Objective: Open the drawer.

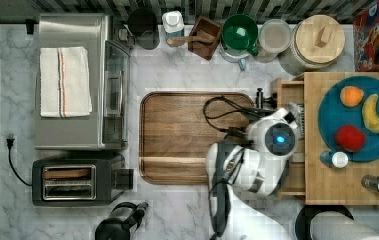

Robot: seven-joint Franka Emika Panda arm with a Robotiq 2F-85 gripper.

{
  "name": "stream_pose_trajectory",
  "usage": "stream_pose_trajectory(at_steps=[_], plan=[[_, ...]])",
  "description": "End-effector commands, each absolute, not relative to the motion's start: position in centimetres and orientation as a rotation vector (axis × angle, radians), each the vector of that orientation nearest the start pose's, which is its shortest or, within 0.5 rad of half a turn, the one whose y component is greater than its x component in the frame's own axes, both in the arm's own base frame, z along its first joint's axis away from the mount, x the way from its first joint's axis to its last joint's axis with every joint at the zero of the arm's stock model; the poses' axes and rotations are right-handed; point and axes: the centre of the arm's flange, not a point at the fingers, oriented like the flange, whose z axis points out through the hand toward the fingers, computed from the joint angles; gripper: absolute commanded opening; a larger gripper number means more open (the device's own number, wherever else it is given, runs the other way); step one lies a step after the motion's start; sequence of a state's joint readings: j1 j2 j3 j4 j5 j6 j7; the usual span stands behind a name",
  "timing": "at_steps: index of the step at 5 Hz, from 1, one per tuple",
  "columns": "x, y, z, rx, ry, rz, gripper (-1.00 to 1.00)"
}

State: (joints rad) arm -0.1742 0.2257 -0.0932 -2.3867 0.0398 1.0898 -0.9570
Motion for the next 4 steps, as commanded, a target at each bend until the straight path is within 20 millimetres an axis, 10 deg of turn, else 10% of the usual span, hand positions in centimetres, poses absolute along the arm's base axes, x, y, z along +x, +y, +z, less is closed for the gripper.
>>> stream_pose_trajectory(at_steps=[1, 4], plan=[[49.6, 4.6, 23.8, -3.105, 0.059, -0.067, 1.0], [50.2, 8.4, 24.2, -3.131, 0.209, -0.107, 1.0]])
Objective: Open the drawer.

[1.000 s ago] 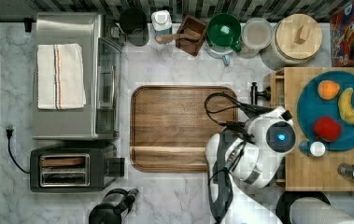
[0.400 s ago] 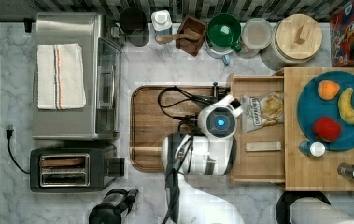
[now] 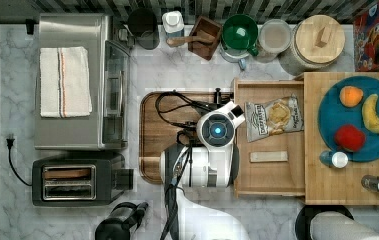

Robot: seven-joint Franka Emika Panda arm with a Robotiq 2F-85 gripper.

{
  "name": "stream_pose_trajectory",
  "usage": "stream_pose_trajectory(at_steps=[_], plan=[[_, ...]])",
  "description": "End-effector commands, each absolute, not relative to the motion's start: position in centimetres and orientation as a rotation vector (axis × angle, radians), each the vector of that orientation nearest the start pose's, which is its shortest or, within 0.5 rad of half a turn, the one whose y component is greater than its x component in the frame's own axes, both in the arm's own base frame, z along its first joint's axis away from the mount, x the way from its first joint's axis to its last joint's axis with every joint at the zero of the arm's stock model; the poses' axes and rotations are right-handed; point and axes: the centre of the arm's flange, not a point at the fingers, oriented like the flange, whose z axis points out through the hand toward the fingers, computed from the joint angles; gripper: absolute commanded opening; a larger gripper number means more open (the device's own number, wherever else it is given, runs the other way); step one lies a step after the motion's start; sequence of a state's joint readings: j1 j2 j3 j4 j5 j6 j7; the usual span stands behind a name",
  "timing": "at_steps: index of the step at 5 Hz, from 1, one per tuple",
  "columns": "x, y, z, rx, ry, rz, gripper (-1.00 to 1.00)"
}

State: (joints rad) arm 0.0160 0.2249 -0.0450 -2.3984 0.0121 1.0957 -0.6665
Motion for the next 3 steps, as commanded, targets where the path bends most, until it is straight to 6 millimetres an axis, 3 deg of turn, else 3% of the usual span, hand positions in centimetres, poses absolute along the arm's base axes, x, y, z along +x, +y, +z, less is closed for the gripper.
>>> stream_pose_trajectory(at_steps=[1, 3], plan=[[50.23, 8.38, 24.19, -3.131, 0.209, -0.107, 1.0], [50.22, 8.38, 24.18, -3.131, 0.21, -0.106, 1.0]])
